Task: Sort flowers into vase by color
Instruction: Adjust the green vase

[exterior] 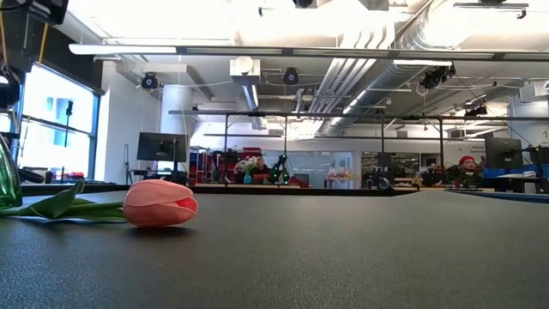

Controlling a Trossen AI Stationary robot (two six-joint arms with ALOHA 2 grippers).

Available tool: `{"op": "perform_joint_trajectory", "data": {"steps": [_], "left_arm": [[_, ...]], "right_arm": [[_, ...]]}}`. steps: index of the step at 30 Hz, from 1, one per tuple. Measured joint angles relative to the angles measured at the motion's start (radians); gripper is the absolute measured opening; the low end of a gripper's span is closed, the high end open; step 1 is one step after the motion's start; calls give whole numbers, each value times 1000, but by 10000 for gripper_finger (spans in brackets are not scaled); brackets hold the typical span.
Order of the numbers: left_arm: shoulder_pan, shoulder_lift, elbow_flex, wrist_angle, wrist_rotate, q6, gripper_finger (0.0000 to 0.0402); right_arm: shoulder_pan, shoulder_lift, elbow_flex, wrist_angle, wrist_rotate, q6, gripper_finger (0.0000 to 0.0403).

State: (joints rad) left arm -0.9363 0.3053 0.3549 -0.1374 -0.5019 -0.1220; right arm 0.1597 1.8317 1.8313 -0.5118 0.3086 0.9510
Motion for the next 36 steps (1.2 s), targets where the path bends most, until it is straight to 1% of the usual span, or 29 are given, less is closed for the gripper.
{"op": "perform_joint_trajectory", "data": {"steps": [8, 15, 20, 22, 26, 29, 33, 36], "left_arm": [[0, -35, -90, 18, -11, -61, 0], [0, -59, -93, 40, -69, -30, 0], [0, -59, -92, -52, -131, -23, 0], [0, -59, -92, -81, -140, -23, 0], [0, -59, -92, -97, -166, -18, 0], [0, -59, -92, -102, -208, -14, 0], [0, -59, -92, -121, -310, -34, 0], [0, -59, -92, -122, -339, -32, 0]], "right_arm": [[29, 1, 0, -2, 62, 57, 194], [62, 1, 0, -23, 87, 107, 194], [81, 1, 0, -30, 112, 130, 194], [89, 1, 0, -31, 121, 146, 194], [104, 1, 0, -31, 122, 151, 194], [106, 1, 0, -31, 122, 167, 194], [104, 1, 0, -31, 126, 170, 194], [105, 1, 0, -31, 125, 175, 194]]}}
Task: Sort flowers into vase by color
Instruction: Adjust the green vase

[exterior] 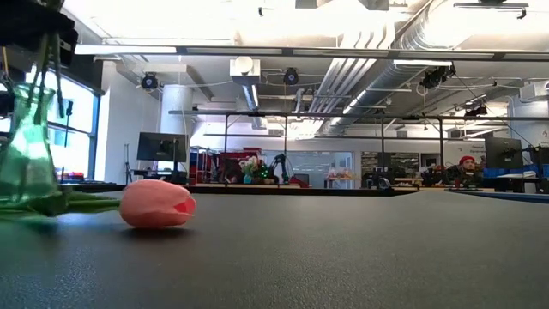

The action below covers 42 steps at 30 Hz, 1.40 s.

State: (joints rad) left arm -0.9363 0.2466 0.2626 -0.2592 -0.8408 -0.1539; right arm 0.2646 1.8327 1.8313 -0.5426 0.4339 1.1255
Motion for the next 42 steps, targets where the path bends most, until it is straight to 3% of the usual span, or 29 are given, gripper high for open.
{"op": "perform_joint_trajectory", "data": {"steps": [7, 18, 31, 36, 42], "left_arm": [[0, 0, 0, -44, -61, 8, 0], [1, 2, -37, -83, -30, -81, 28], [1, 1, -31, -65, -26, -96, 131], [1, 1, 21, -89, -25, -130, 172], [1, 1, 103, -146, -2, -133, 193]], "right_arm": [[0, 0, 0, 0, -8, 0, 194], [0, 0, 0, 0, -14, -2, 194], [-1, 43, 2, 32, -86, 0, 194], [-2, 66, 1, 44, -130, -1, 194], [-2, 64, 1, 79, -132, -51, 194]]}}
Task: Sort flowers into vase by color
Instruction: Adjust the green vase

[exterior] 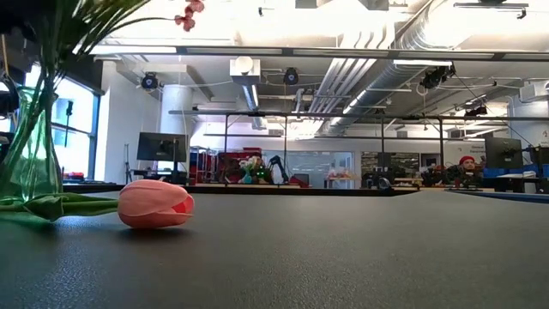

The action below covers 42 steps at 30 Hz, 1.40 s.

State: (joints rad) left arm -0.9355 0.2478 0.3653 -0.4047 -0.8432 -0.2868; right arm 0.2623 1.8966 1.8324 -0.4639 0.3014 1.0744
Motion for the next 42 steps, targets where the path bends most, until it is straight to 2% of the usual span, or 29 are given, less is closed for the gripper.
{"op": "perform_joint_trajectory", "data": {"steps": [5, 10, 13, 18, 21, 26, 31, 35, 42], "left_arm": [[0, 0, 31, -22, 45, 0, 194], [0, 0, 32, -24, 41, 0, 194], [0, 1, 32, -24, 3, -30, 194], [0, 1, 32, -17, -37, -96, 194], [0, 1, 32, -13, -41, -131, 194], [0, 0, 32, -8, -42, -149, 194], [0, 1, 32, 8, -50, -149, 194], [0, 1, 32, 9, -85, -155, 194], [0, 11, 32, 15, -117, -156, 194]], "right_arm": [[0, 9, 0, 97, -77, -34, 194], [16, 111, -1, 162, -146, -126, 194], [28, 178, -3, 239, -111, -255, 194], [32, 279, 0, 442, 21, -489, 194], [8, 339, -1, 564, 19, -570, 194], [-40, 409, -1, 703, 5, -606, 194], [-72, 417, -1, 764, -48, -670, 181], [-95, 418, -1, 855, -159, -743, 153], [-127, 417, -1, 865, -190, -769, 127]]}}
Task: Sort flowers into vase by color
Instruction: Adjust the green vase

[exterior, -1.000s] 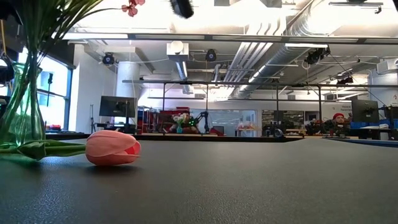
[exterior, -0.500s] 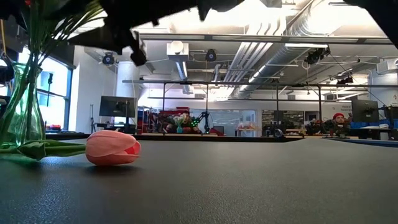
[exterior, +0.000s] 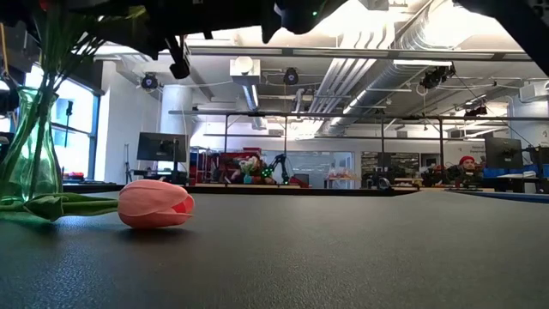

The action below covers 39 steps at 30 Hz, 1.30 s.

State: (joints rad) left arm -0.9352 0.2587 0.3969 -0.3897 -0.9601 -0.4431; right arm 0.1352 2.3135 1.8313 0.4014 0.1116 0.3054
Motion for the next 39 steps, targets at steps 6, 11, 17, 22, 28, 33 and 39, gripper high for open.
{"op": "perform_joint_trajectory", "data": {"steps": [6, 11, 17, 22, 28, 33, 39], "left_arm": [[0, 43, 0, 30, -43, 6, 194], [0, 91, 0, 54, -63, 7, 194], [0, 106, 0, 63, -66, 1, 194], [0, 98, -1, 122, -41, 67, 194], [0, 82, 22, 168, 23, 175, 194], [0, 76, 66, 163, 77, 250, 194], [0, 74, 105, 36, 79, 219, 194]], "right_arm": [[-20, 0, 0, 30, -45, 4, 126], [-26, 0, 0, 44, -71, 9, 119], [-25, 0, 0, 43, -97, 35, 40], [-23, 0, 0, 43, -118, 62, 11], [-6, -24, 0, 30, -177, 79, 3], [5, -86, 0, -37, -190, 32, 1], [-3, -131, 1, -123, -177, 2, 0]]}}
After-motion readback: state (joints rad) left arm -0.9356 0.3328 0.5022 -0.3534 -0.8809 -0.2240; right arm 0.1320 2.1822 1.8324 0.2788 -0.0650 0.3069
